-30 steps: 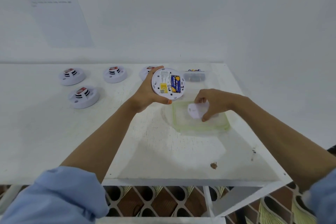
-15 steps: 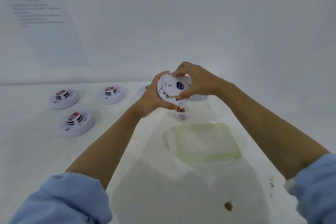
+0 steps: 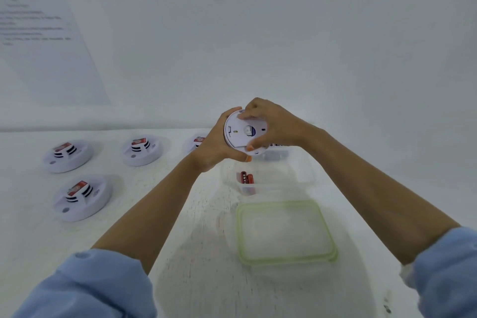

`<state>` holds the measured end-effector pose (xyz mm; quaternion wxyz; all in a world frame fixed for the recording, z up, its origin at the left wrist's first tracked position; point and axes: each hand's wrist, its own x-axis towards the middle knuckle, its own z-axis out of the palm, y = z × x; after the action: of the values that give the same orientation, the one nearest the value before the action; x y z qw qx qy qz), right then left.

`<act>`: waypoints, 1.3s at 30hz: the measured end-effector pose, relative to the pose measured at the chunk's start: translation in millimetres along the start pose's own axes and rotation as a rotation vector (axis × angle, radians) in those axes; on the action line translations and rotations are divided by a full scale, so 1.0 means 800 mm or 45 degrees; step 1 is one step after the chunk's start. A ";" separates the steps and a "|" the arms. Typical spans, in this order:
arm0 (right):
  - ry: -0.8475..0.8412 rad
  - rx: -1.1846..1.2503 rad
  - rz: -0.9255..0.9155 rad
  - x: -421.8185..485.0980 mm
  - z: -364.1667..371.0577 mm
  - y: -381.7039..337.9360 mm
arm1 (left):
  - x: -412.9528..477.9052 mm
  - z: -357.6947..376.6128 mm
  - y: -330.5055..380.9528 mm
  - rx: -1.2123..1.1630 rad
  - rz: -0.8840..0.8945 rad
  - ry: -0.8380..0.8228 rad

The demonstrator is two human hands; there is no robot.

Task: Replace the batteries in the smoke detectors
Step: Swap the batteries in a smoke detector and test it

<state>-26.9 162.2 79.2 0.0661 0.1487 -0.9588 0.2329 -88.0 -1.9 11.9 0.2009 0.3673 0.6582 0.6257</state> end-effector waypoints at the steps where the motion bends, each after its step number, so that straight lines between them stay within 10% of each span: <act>1: 0.000 -0.001 -0.007 0.002 -0.001 0.002 | 0.002 0.000 0.000 -0.009 -0.001 -0.009; 39: 0.055 -0.140 -0.090 -0.003 0.028 0.023 | 0.000 0.008 -0.001 -0.001 0.004 0.177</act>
<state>-31.5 168.5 51.0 0.1030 0.1737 -0.9626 0.1806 -83.6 2.7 9.9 0.1539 0.3239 0.6699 0.6501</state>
